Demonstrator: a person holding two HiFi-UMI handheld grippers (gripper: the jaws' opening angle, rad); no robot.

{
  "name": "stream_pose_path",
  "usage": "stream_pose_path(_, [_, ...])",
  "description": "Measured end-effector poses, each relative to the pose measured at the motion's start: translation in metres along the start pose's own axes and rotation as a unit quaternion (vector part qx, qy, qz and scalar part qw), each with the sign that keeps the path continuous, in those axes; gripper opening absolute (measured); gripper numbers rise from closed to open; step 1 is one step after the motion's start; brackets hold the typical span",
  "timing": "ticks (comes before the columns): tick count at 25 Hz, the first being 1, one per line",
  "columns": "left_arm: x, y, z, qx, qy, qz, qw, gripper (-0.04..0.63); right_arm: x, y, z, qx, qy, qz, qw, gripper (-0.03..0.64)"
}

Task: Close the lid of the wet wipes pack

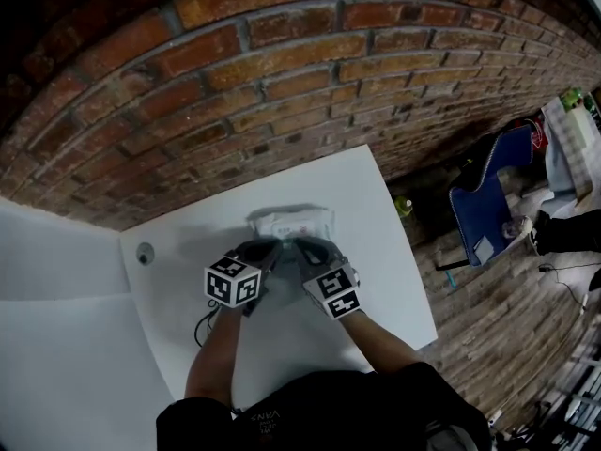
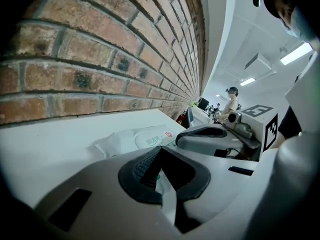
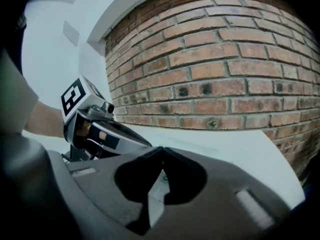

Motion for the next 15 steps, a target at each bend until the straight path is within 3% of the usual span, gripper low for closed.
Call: stream_pose_path(15, [-0.003,-0.003,0.002,0.001,-0.004,-0.005,1.0000,0.011,-0.008,-0.001,0.013,-0.013,-0.043,-0.033,0.998,-0.002])
Point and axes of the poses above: the fingertips, and each gripper's own axes: z forward along the fingers, y to its right, x out of its top, the point moved 9 cm from there along -z, backward along the fingers, and after that the axes turned 2 degrees about -x, right-handed, at the moved point
